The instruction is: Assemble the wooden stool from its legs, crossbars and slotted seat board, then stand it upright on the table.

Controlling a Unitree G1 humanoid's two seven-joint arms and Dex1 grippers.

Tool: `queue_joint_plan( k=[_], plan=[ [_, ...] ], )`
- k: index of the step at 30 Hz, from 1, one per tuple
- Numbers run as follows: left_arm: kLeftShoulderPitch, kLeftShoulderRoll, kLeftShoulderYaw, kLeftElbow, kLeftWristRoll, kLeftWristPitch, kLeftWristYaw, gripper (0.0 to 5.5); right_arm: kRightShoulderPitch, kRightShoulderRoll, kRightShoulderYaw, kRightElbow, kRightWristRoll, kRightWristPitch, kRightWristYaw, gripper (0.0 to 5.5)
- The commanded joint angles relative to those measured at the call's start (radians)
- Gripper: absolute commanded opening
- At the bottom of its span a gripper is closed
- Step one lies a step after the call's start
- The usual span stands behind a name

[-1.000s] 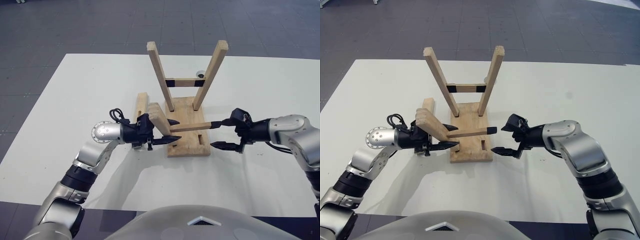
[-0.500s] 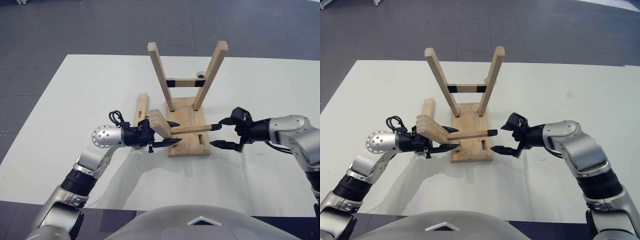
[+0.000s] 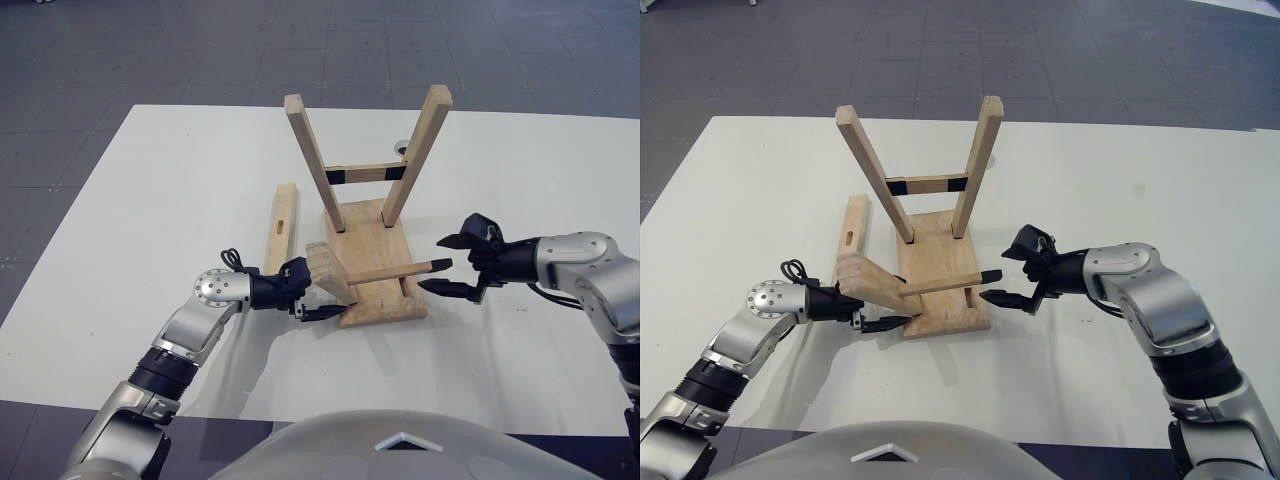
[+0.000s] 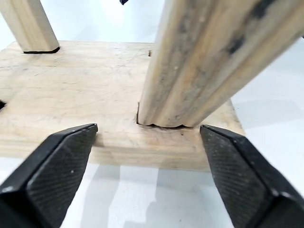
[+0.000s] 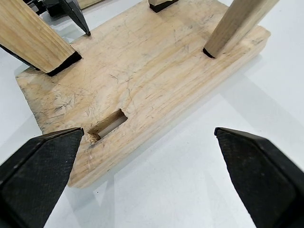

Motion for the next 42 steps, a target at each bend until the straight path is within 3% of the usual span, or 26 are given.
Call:
queue_joint_plan(
  k=[1,7,14,20,26,28,32,42],
  plan=[
    [-0.02,0.002,0.026,-0.016,0.02,0.034,-0.002,4.6,0.027,-0.053,0.013,-0.012,-0.012,-0.004,0.033,5.08],
    [0.013,0.088,0.101,-0.216,-0.065,0.181,-0.046,4.78,0.073,-0.124,0.021,0.078,-0.06,-0.078,0.099,5.08],
    [-0.016,0.236,0.202,-0.409,-0.157,0.353,-0.112,4.78,0.175,-0.168,0.06,0.0,-0.067,-0.113,0.161,5.08],
    [-0.041,0.327,0.517,-0.562,-0.427,0.635,-0.01,4.78,0.216,-0.11,0.09,-0.005,-0.102,-0.118,0.105,5.08],
    [-0.18,0.399,0.817,-0.573,-0.762,0.813,0.1,4.78,0.22,-0.049,0.131,-0.015,-0.098,-0.095,0.062,5.08],
    [-0.271,0.382,0.817,-0.571,-0.856,0.838,0.198,4.78,0.207,-0.025,0.149,-0.007,-0.1,-0.087,0.053,5.08],
    [-0.455,0.261,0.725,-0.55,-0.991,0.875,0.582,4.78,0.184,0.008,0.185,0.013,-0.104,-0.081,0.05,5.08],
    [-0.504,0.126,0.603,-0.636,-1.259,0.808,1.155,4.78,0.131,0.105,0.208,0.058,-0.11,-0.058,-0.023,5.08]
  ],
)
